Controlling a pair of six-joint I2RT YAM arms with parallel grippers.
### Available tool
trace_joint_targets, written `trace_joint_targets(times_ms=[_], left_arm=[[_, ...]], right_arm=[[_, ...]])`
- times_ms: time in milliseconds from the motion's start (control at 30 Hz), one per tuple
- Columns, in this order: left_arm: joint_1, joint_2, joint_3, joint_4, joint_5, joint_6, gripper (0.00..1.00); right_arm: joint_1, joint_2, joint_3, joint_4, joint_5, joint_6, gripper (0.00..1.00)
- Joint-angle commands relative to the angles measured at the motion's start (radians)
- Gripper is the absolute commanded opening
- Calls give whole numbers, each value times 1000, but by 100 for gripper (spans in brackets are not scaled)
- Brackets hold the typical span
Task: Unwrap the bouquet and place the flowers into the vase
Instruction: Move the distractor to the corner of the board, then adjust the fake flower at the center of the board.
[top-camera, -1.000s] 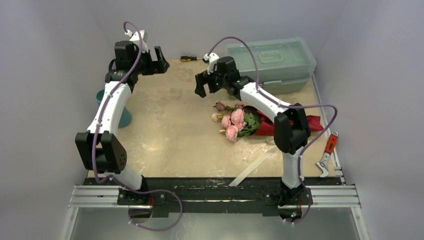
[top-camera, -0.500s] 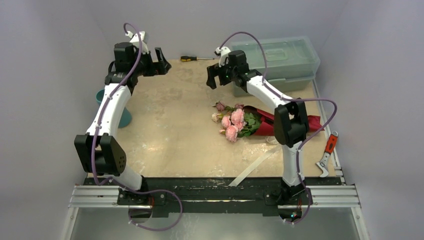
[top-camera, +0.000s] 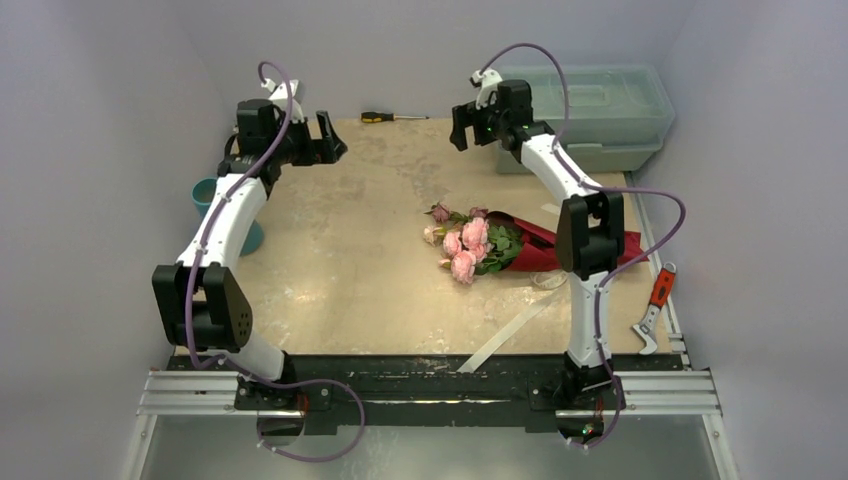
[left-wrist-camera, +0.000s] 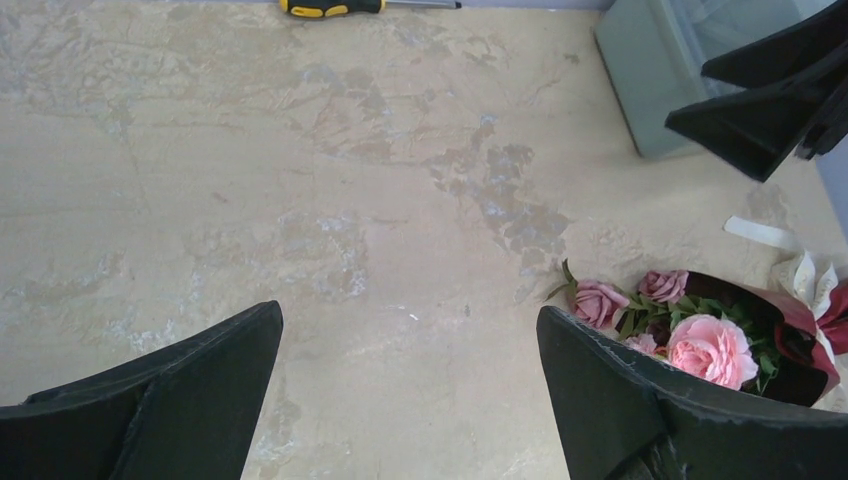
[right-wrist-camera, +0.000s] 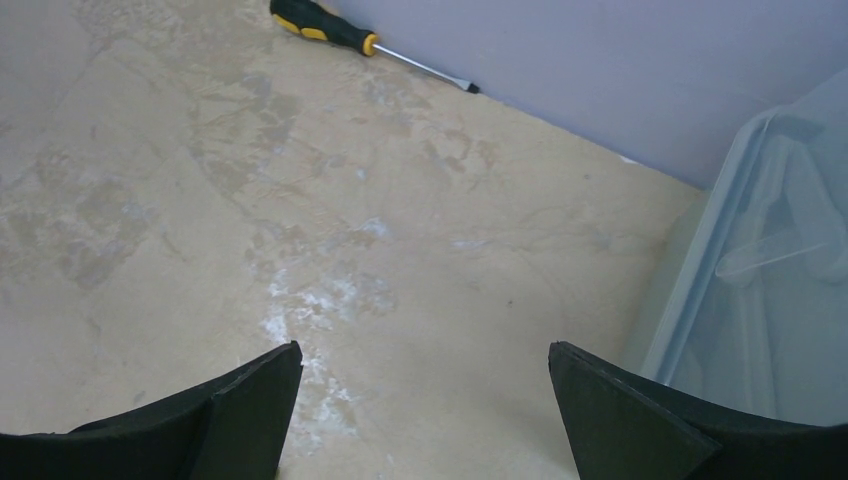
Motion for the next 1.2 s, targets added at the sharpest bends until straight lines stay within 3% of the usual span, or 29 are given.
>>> trace_joint_targets(times_ms=[0, 233, 400, 500, 733, 800, 1000, 1100, 1167], left_arm=[[-4, -57, -36, 39, 28, 68, 100], [-140, -164, -195, 99, 41, 291, 100], [-236, -234, -331, 151, 120, 373, 100], [-318, -247, -385, 152, 142, 440, 100], [-689, -222, -491, 280, 3, 540, 100], [-776, -171, -480, 358, -56, 523, 95], [-956, 61, -330, 457, -98, 488, 69], [-984, 172, -272, 510, -136, 463, 56], [-985, 239, -242, 543, -159, 438, 54]], right_arm=[[-64, -31, 44, -10, 19, -38, 98], [-65, -188, 19, -115, -160, -122, 98], [-65, -297, 49, -442, -274, -263, 98], [-66, -387, -32, -587, -291, -349, 98], [-133, -590, -317, -723, -220, -478, 96], [-180, -585, -332, -782, -211, -513, 95], [-277, -558, -315, -851, -180, -562, 94], [-343, -548, -311, -838, -168, -552, 96], [-375, -531, -297, -844, -173, -553, 96]])
